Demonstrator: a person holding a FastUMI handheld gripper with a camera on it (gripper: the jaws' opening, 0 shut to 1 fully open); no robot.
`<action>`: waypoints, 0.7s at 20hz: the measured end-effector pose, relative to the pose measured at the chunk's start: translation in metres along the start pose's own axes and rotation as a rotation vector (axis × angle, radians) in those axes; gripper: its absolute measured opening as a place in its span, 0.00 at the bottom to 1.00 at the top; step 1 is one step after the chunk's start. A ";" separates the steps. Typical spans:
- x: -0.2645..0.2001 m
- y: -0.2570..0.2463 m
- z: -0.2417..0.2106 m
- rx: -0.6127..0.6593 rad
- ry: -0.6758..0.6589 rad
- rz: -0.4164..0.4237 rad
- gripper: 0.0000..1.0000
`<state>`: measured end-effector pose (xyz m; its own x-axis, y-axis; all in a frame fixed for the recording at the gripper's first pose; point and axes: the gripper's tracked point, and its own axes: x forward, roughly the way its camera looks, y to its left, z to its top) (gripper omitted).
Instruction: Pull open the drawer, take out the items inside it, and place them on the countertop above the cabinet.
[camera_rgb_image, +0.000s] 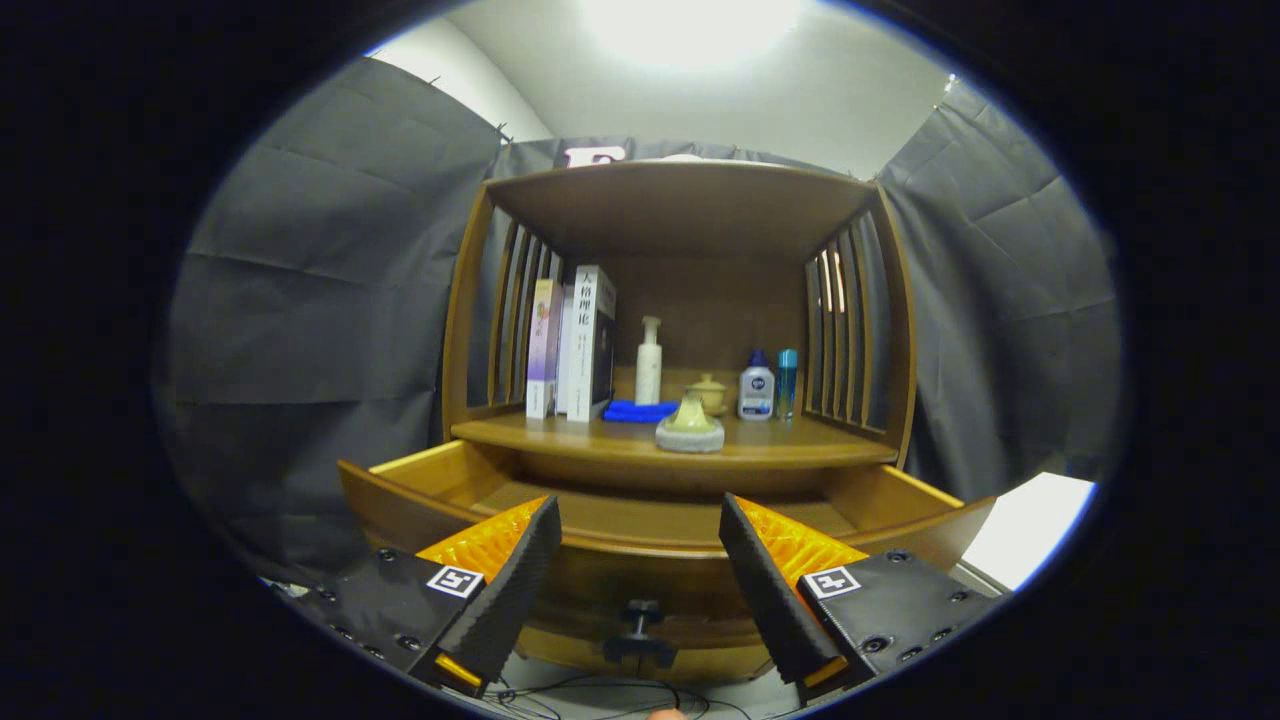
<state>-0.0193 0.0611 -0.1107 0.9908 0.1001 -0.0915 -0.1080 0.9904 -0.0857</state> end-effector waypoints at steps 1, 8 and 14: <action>-0.001 0.002 -0.006 -0.001 0.008 0.002 1.00; -0.007 -0.002 -0.051 0.012 0.057 -0.004 1.00; 0.002 -0.010 -0.084 0.047 0.117 -0.025 0.99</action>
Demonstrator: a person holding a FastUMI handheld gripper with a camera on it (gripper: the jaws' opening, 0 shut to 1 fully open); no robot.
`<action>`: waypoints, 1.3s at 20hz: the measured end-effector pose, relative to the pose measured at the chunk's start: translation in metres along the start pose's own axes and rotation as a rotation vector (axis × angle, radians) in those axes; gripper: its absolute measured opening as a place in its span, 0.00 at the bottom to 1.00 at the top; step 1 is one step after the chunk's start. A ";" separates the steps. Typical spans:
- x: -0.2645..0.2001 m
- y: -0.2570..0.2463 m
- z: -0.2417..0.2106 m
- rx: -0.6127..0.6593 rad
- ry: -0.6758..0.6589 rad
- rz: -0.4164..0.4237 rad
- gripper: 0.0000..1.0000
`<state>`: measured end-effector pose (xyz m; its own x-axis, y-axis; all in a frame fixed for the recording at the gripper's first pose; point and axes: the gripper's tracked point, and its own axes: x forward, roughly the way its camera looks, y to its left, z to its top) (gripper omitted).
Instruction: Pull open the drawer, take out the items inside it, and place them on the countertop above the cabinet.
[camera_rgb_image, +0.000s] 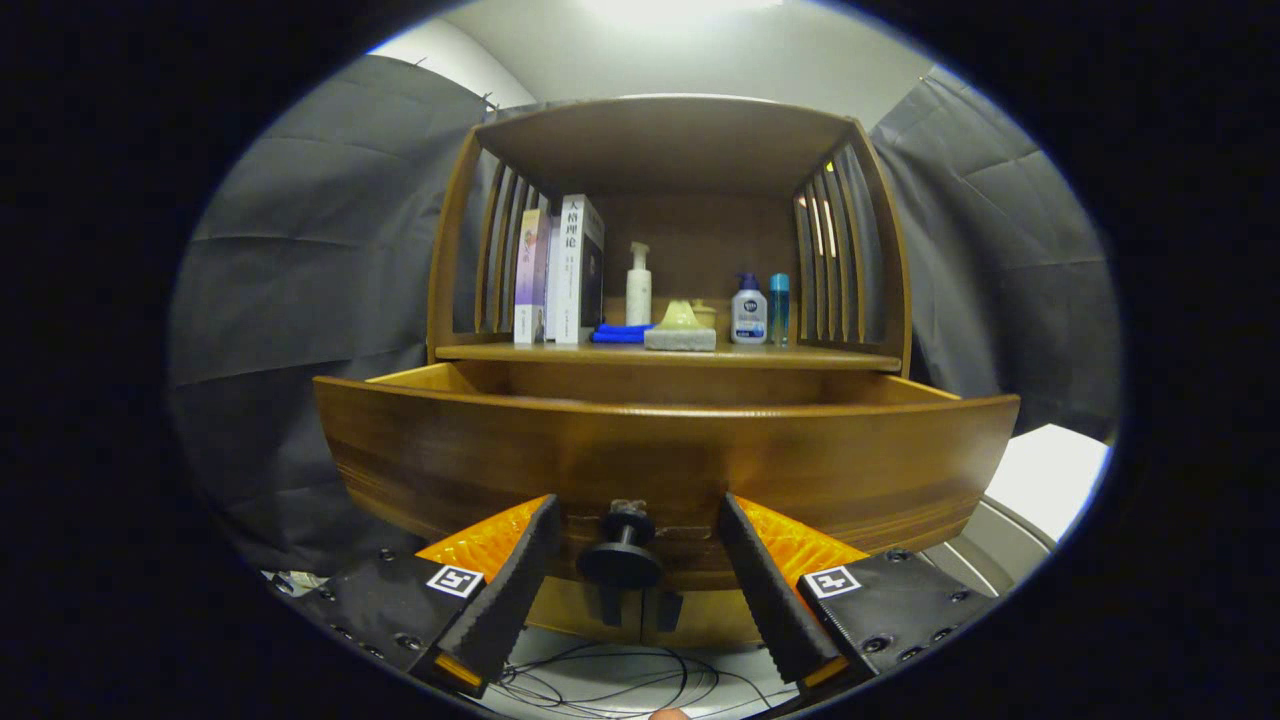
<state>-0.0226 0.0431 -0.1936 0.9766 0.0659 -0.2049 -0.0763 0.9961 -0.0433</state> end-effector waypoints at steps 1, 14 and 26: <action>0.001 0.001 0.001 -0.005 -0.005 0.000 0.98; 0.009 0.000 -0.004 -0.065 -0.016 -0.086 1.00; 0.055 0.000 0.007 -0.039 0.018 -0.095 1.00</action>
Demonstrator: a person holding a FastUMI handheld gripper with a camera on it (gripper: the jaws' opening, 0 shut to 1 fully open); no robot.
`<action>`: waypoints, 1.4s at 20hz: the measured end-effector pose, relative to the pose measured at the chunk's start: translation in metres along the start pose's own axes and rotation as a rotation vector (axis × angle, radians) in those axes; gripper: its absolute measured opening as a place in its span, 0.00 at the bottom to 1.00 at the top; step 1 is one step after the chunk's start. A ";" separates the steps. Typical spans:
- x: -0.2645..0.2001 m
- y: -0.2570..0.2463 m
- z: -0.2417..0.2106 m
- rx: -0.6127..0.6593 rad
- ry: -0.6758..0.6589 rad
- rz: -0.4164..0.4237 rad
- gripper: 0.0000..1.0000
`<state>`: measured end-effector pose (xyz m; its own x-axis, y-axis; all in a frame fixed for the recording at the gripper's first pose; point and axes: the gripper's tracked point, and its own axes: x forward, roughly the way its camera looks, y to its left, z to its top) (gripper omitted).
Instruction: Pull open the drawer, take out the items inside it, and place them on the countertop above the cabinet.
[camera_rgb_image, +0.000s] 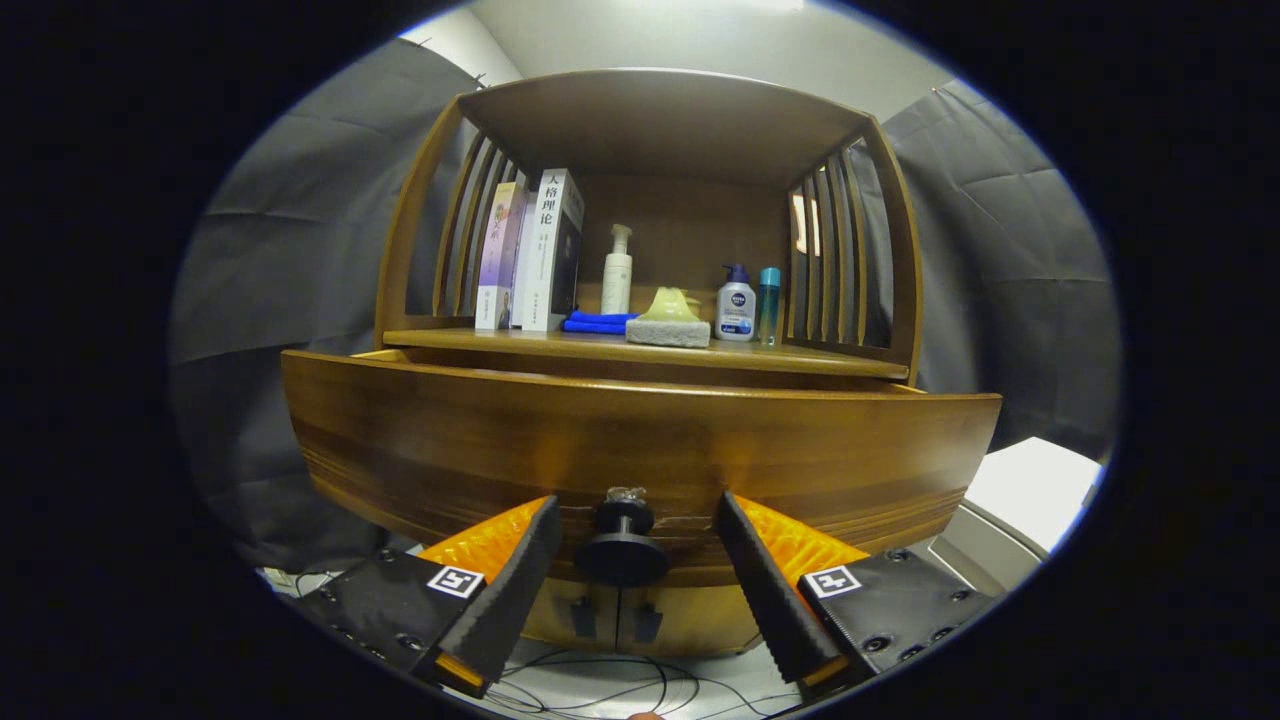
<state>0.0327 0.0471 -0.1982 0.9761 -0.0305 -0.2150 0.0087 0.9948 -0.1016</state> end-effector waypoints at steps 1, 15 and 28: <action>0.002 0.001 0.001 0.003 -0.002 -0.001 1.00; 0.054 0.004 0.006 0.038 0.028 -0.008 1.00; 0.096 0.004 0.011 0.069 0.061 -0.006 1.00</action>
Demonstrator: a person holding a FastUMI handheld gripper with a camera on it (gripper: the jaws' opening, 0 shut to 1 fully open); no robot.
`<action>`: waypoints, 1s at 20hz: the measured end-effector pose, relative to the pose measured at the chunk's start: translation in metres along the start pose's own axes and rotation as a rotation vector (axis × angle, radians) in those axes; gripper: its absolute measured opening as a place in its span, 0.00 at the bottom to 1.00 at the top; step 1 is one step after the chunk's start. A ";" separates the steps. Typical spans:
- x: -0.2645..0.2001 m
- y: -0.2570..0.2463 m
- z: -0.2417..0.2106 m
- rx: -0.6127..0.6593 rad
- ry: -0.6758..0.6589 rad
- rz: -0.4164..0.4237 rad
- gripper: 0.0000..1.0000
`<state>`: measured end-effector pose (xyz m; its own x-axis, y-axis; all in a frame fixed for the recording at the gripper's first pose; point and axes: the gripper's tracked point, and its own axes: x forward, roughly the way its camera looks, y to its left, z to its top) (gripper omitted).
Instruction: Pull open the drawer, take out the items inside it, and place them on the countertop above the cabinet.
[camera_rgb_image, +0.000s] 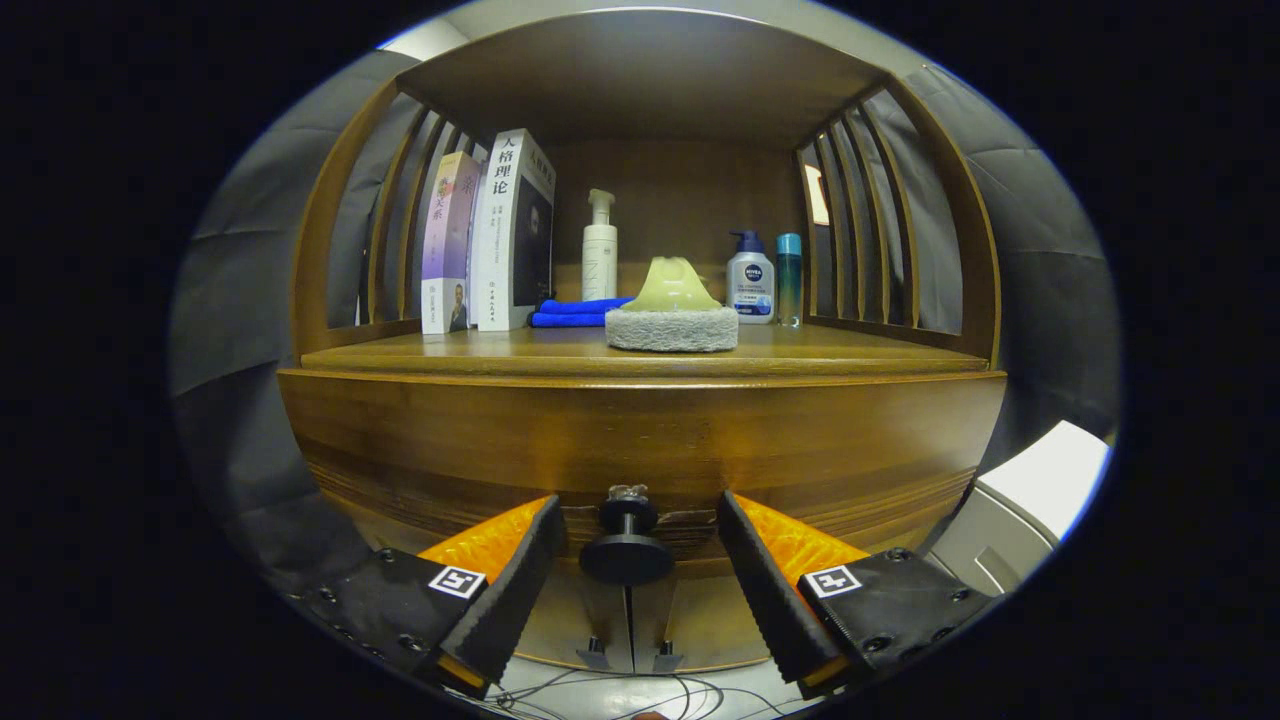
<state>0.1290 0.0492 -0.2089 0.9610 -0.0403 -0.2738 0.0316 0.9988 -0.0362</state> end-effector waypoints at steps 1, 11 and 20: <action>0.002 0.001 0.000 0.002 0.003 -0.001 1.00; -0.008 0.001 0.011 0.013 -0.033 0.020 0.99; -0.102 -0.009 0.092 -0.036 -0.188 0.097 0.99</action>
<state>0.0563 0.0464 -0.0922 0.9935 0.0649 -0.0940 -0.0701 0.9961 -0.0533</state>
